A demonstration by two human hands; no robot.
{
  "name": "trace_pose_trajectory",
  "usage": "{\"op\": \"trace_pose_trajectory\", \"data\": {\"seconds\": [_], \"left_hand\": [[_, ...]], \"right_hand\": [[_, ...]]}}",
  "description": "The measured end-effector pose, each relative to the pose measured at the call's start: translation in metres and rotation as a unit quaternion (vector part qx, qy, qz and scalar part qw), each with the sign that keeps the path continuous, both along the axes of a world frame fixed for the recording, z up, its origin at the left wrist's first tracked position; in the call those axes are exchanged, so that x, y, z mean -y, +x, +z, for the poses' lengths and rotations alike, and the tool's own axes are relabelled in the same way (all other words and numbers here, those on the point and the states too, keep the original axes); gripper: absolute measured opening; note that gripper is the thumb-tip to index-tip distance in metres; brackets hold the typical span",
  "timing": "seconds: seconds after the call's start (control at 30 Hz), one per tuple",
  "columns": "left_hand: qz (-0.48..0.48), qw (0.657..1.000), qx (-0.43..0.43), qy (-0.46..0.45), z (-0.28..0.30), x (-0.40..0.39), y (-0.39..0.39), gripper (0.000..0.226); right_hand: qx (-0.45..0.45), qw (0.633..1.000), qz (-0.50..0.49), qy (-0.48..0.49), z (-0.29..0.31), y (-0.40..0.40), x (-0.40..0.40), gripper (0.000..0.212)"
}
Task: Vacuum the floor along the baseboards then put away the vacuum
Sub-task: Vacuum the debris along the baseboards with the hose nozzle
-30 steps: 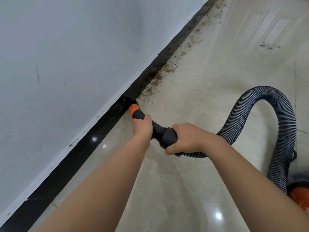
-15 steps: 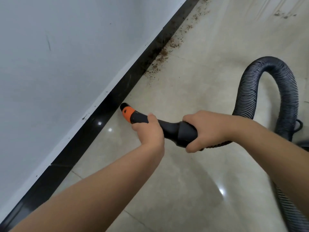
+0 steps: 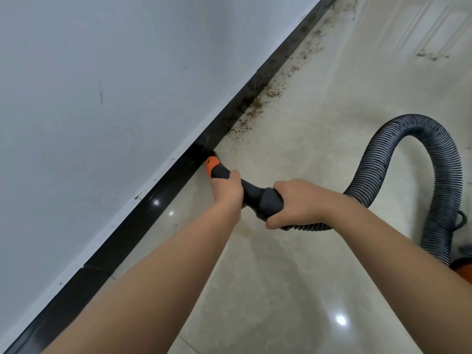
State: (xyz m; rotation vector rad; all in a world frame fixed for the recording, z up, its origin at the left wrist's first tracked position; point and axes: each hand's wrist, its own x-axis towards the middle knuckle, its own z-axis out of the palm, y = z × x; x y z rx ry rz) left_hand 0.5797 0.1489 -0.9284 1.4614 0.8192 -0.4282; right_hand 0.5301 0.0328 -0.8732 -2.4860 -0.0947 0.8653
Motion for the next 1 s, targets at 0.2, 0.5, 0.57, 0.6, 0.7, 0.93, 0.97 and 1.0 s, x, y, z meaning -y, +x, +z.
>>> {"op": "trace_pose_trajectory", "data": {"seconds": [0.2,0.5,0.57,0.6,0.7,0.93,0.97,1.0], "left_hand": [[0.018,1.0,0.006,-0.005,0.001,0.008,-0.023,0.049],[0.116,0.993,-0.032,-0.016,0.006,-0.009,-0.086,0.054],[0.149,0.988,-0.033,-0.029,0.008,-0.018,-0.085,0.051],[0.159,0.986,-0.028,-0.033,0.01,-0.02,-0.086,0.051],[0.168,0.984,-0.022,-0.048,0.018,-0.022,-0.095,0.054],[0.187,0.981,-0.03,-0.036,0.004,-0.039,-0.102,0.052],[0.186,0.981,-0.029,-0.036,0.001,-0.041,-0.098,0.05],[0.182,0.982,-0.028,-0.037,-0.001,-0.041,-0.095,0.048]], "right_hand": [[-0.011,1.0,0.007,-0.018,0.006,-0.013,0.01,0.028],[-0.077,0.993,0.077,0.034,0.015,-0.037,0.014,0.025],[-0.084,0.992,0.085,0.05,0.015,-0.035,0.01,0.033],[-0.089,0.99,0.088,0.062,0.016,-0.034,0.01,0.04],[-0.129,0.982,0.076,0.12,0.025,-0.032,0.014,0.051],[-0.129,0.982,0.104,0.087,0.016,-0.037,-0.008,0.042],[-0.116,0.985,0.107,0.075,0.014,-0.037,-0.012,0.035],[-0.102,0.987,0.105,0.065,0.014,-0.038,-0.013,0.03]]}}
